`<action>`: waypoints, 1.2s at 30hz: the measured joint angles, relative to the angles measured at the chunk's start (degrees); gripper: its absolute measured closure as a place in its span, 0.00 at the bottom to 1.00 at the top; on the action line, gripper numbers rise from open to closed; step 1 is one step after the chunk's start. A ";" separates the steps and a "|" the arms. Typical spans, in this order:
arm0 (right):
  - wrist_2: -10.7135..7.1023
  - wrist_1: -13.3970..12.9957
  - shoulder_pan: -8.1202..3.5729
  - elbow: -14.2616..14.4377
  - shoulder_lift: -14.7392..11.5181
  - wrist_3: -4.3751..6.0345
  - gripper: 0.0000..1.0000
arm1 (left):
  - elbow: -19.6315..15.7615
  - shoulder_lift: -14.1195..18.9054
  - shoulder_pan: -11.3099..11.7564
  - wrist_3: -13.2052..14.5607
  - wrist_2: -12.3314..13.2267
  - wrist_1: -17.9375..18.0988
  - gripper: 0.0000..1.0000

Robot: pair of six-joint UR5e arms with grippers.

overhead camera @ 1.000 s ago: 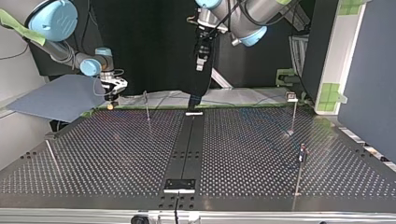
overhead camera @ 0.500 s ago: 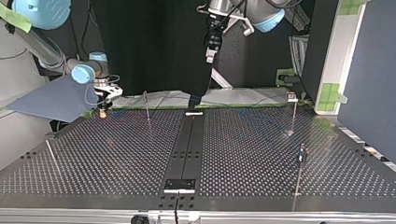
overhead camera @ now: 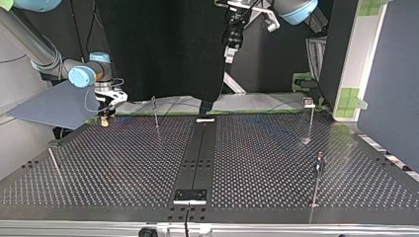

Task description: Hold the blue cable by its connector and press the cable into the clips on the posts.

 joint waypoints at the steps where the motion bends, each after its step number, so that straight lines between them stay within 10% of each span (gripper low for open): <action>1: 0.07 -0.37 0.05 0.45 -0.45 0.25 1.00 | -0.01 0.40 0.01 0.01 0.22 -0.01 0.00; 14: 0.53 -6.28 2.44 6.47 -6.48 1.55 1.00 | -0.44 5.92 -0.48 0.49 2.36 -1.32 0.00; 36: 0.56 -6.67 2.64 6.86 -6.87 1.52 1.00 | -0.51 6.12 -0.50 0.57 2.31 -1.44 0.00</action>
